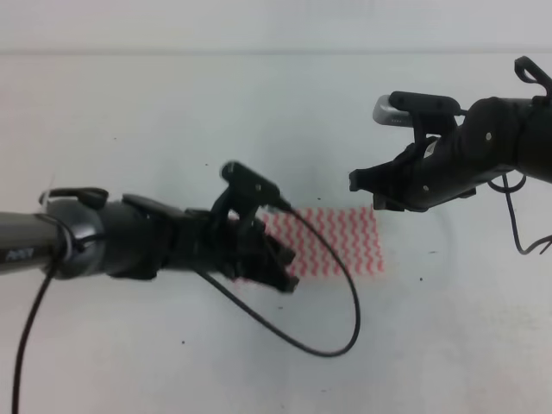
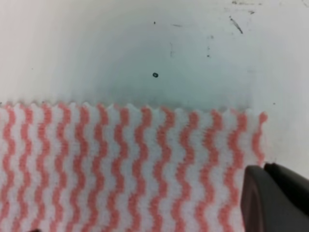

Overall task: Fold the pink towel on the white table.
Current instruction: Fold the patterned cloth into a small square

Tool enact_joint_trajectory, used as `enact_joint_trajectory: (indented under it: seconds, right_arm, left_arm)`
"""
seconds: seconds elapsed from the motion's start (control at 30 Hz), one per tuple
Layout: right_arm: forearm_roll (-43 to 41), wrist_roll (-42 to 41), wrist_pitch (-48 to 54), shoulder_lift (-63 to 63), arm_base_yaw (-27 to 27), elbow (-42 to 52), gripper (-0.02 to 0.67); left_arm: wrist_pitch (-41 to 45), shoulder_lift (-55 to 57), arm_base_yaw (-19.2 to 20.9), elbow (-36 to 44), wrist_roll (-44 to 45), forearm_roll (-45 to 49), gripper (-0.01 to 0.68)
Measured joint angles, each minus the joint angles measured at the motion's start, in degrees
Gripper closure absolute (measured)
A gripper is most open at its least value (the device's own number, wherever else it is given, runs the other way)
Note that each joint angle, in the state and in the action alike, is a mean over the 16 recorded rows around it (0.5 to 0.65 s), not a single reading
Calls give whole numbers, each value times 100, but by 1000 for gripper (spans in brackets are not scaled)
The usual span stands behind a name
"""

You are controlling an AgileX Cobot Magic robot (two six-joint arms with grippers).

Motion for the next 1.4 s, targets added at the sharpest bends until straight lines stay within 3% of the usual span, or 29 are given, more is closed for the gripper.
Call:
enact_joint_trajectory:
  seconds: [1.07,1.4]
  right_arm:
    - [15,2,-30,0,-33,0,667]
    - [15,1,-75,0,-96,0,667]
  left_arm:
    - [866,444,-6,-568,247,-445,678]
    - [1095,570,-208,-950,347,-598,678]
